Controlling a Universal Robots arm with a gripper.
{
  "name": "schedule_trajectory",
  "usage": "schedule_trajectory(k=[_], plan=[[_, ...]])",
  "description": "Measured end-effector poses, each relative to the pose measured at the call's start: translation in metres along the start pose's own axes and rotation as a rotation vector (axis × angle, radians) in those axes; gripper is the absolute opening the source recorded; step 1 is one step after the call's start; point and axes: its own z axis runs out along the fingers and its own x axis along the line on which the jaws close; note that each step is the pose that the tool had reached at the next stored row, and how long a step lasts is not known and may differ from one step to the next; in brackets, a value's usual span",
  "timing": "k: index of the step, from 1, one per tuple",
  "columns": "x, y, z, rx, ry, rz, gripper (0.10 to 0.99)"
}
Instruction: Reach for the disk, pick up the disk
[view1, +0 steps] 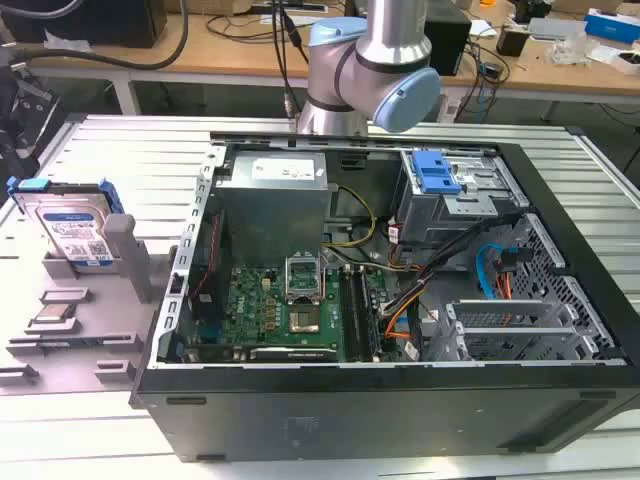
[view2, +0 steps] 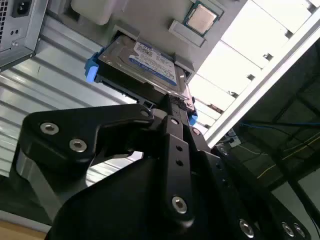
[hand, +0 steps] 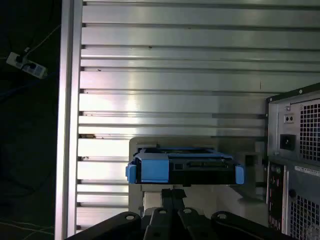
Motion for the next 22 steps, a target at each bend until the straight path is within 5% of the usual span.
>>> schedule_trajectory(k=[22], plan=[[0.0, 0.0003, 0.0, 0.0, 0.0129, -0.338, 0.106]])
